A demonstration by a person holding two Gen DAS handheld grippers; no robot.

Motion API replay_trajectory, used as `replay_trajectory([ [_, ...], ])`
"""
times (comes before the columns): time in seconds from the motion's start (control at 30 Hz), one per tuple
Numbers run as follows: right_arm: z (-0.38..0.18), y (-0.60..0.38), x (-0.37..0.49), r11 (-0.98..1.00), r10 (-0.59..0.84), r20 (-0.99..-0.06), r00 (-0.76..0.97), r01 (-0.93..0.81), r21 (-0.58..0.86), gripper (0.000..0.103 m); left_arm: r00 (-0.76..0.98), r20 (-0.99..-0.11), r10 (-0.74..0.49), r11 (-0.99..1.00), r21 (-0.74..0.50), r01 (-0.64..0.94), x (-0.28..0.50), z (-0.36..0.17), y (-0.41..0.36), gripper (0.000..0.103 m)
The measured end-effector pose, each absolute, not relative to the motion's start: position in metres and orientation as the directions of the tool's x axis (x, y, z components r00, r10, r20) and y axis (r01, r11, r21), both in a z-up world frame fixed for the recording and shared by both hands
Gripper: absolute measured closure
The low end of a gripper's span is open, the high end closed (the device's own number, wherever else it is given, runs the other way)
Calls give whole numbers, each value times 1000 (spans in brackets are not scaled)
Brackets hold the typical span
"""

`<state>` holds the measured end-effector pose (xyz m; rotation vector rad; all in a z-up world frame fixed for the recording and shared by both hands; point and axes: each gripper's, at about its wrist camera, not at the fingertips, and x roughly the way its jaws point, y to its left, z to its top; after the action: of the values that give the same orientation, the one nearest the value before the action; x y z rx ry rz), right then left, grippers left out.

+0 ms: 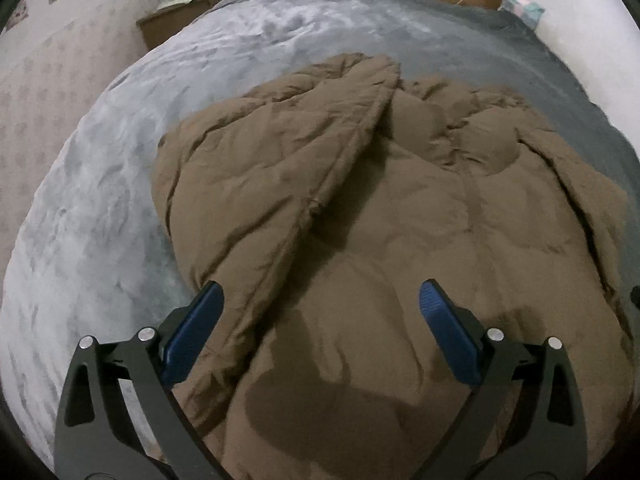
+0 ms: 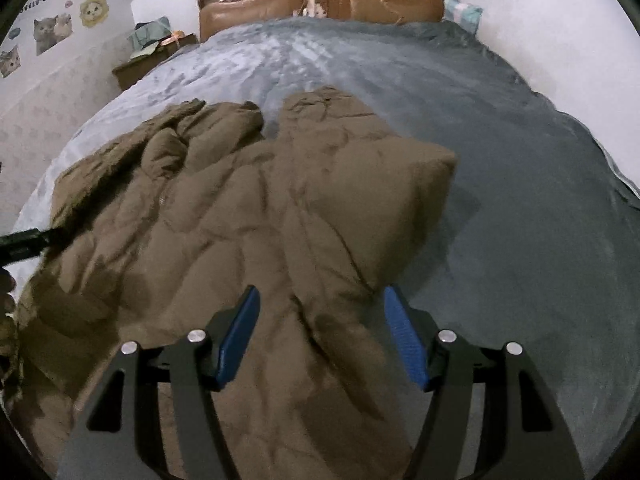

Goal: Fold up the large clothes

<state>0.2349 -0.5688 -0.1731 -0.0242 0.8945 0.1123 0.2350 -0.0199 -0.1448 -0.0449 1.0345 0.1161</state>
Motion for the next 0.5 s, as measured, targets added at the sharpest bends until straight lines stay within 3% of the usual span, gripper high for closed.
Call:
replay_trajectory([
  [0.27, -145, -517, 307, 974, 152, -809, 568, -226, 24, 38, 474, -870, 136, 983, 60, -174, 256, -126, -3, 6],
  [0.4, -135, -469, 357, 943, 162, -803, 574, -328, -44, 38, 452, -884, 123, 968, 7, -249, 275, -132, 16, 6],
  [0.5, -137, -438, 389, 927, 181, -799, 574, -372, -58, 38, 439, -893, 97, 962, -28, -270, 286, -142, 29, 13],
])
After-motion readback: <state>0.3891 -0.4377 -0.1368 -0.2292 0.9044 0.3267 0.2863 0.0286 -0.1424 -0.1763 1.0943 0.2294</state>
